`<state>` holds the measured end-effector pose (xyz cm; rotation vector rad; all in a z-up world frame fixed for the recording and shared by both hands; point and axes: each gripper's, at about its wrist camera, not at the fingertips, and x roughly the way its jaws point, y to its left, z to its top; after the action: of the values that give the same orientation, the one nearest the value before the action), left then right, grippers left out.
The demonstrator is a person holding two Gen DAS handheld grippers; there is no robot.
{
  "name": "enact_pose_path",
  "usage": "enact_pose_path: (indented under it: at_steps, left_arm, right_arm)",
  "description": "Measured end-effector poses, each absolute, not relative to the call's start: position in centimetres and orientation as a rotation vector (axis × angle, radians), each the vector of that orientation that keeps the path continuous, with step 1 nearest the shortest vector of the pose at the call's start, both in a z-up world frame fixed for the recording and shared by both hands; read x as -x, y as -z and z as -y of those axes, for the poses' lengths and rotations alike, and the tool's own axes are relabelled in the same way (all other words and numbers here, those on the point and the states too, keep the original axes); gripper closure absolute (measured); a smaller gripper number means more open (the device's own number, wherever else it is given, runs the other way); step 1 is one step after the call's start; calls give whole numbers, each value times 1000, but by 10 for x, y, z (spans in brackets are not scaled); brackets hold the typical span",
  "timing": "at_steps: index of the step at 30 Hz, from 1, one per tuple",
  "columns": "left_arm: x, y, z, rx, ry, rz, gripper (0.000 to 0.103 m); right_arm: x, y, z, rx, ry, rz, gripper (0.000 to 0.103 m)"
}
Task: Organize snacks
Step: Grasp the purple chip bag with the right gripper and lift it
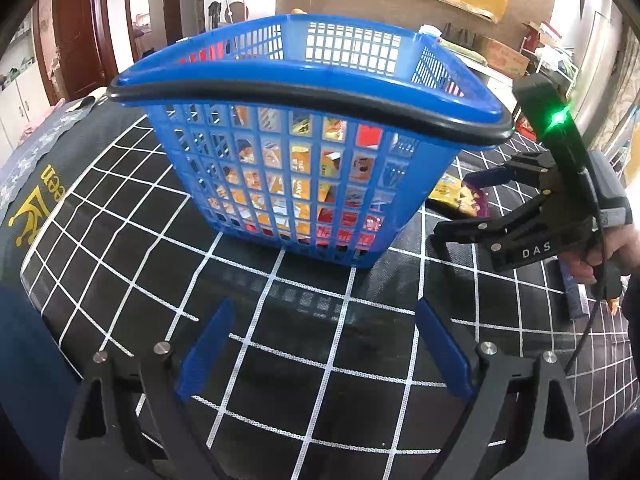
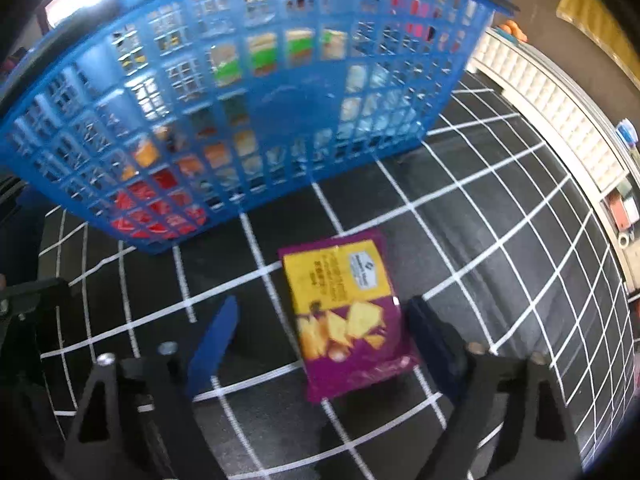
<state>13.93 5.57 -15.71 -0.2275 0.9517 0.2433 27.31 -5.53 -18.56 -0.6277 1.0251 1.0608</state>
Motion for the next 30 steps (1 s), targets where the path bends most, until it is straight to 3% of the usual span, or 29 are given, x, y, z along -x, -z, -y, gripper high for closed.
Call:
enact_pose_path:
  at_steps: [2, 13, 23, 30]
  left_arm:
    - [-139, 158, -55, 232, -243, -955, 13]
    - [-127, 136, -43, 227, -168, -937, 13]
    - [-118, 98, -7, 149, -78, -877, 13]
    - [-134, 73, 38, 71, 50, -857, 13]
  right_arm:
    - [-264, 180, 55, 642, -1080, -1015, 52]
    - [-205, 157, 85, 615, -887, -977, 52]
    - [-156, 84, 183, 367, -678, -916, 52]
    - [-150, 75, 231, 310, -451, -898, 52]
